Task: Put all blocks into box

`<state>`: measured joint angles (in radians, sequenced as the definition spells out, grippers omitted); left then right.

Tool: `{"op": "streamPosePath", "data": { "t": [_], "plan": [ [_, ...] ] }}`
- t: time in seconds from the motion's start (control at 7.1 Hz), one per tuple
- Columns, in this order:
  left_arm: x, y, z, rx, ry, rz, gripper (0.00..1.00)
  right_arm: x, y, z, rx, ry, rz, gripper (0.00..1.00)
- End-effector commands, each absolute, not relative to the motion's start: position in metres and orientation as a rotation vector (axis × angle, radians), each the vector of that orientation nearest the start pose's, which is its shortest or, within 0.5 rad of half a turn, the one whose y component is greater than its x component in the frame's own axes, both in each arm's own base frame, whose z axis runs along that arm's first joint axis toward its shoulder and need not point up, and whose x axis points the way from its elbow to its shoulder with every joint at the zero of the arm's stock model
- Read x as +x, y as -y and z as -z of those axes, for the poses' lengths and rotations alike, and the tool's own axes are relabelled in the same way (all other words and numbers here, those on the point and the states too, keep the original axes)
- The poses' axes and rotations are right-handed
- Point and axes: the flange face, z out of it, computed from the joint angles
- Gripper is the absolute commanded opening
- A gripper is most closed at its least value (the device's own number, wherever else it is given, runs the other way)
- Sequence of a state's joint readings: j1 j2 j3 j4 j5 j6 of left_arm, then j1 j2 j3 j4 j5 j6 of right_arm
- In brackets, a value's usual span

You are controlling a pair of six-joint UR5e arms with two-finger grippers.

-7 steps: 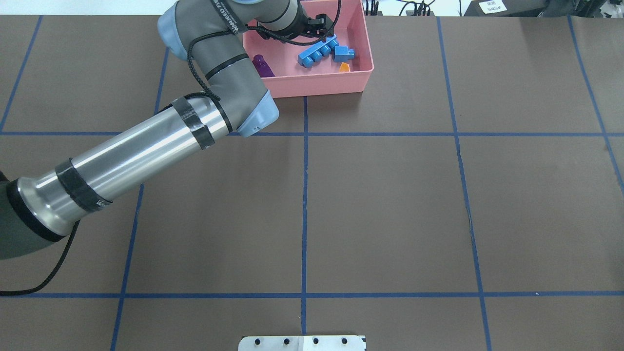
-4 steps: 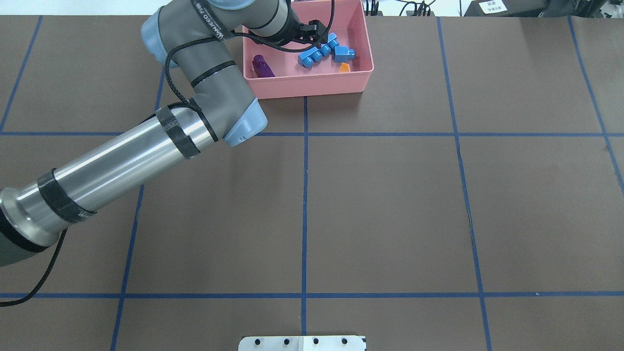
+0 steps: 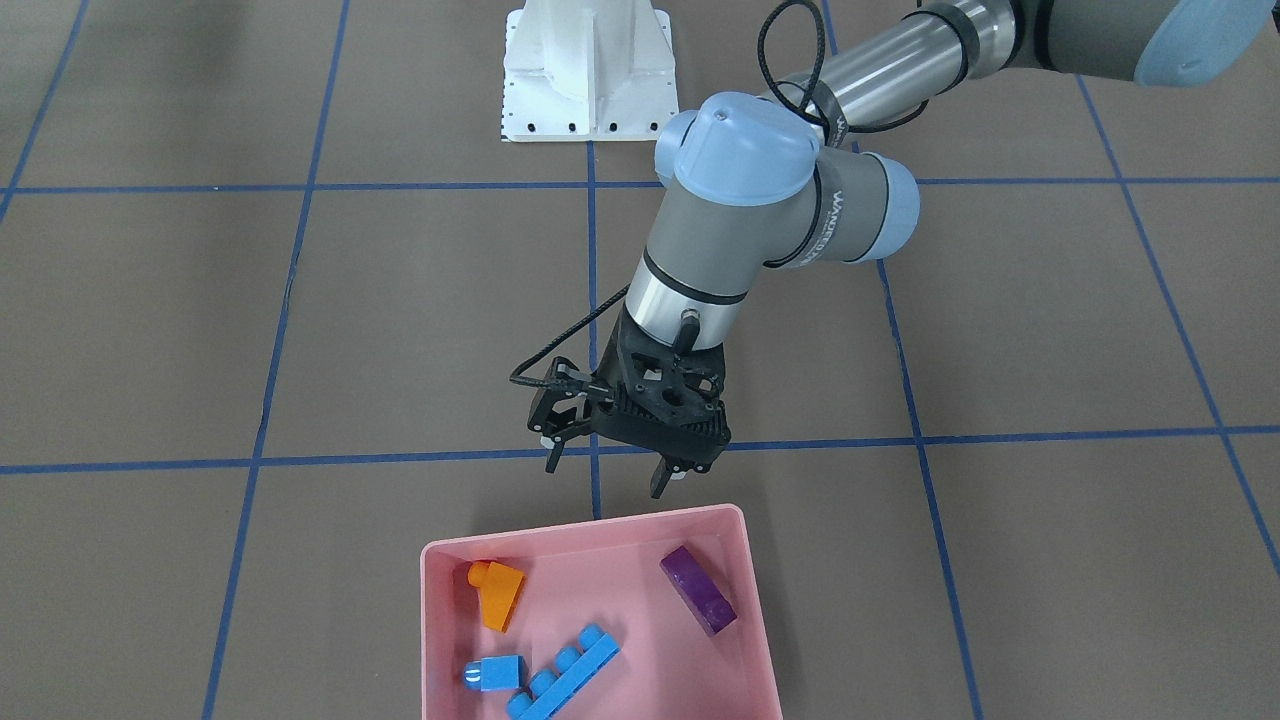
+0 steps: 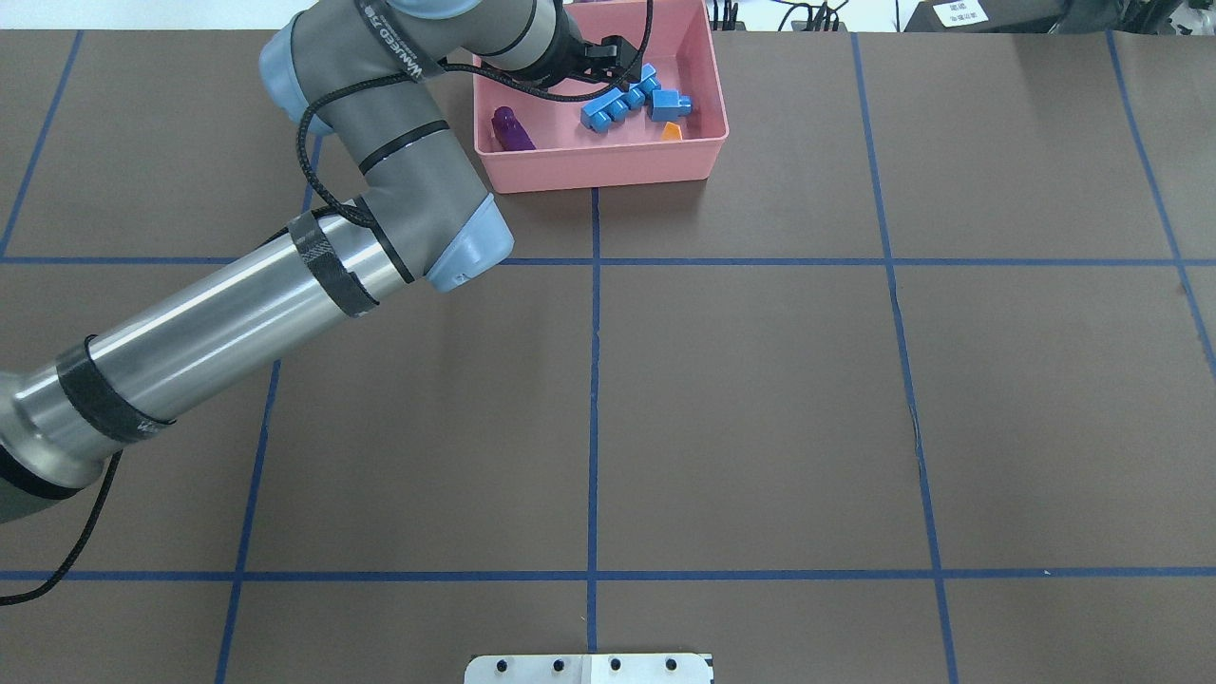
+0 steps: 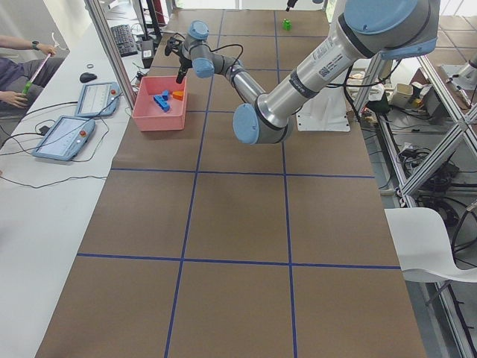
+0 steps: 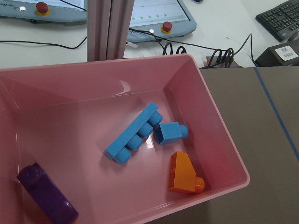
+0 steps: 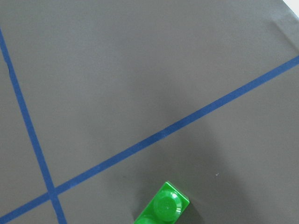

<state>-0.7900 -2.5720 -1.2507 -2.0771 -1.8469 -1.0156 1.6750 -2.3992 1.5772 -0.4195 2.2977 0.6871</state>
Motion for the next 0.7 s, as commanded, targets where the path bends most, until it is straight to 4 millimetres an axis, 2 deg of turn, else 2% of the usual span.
{"op": "streamPosePath", "data": {
  "t": [0.0, 0.28, 0.42, 0.56],
  "plan": [
    [0.474, 0.629, -0.078, 0.561, -1.090, 0.038, 1.00, 0.075, 0.084, -0.779, 0.081, 0.799, -0.666, 0.99],
    [0.465, 0.624, -0.066, 0.568, -1.084, 0.034, 1.00, 0.063, 0.094, -0.783, 0.021, 0.794, -0.534, 1.00],
    [0.456, 0.617, -0.057, 0.597, -1.063, -0.015, 1.00, 0.052, 0.115, -0.789, -0.009, 0.790, -0.441, 1.00],
    [0.450, 0.612, -0.050, 0.602, -1.039, -0.039, 1.00, 0.050, 0.113, -0.798, -0.032, 0.783, -0.423, 1.00]
  ]
}}
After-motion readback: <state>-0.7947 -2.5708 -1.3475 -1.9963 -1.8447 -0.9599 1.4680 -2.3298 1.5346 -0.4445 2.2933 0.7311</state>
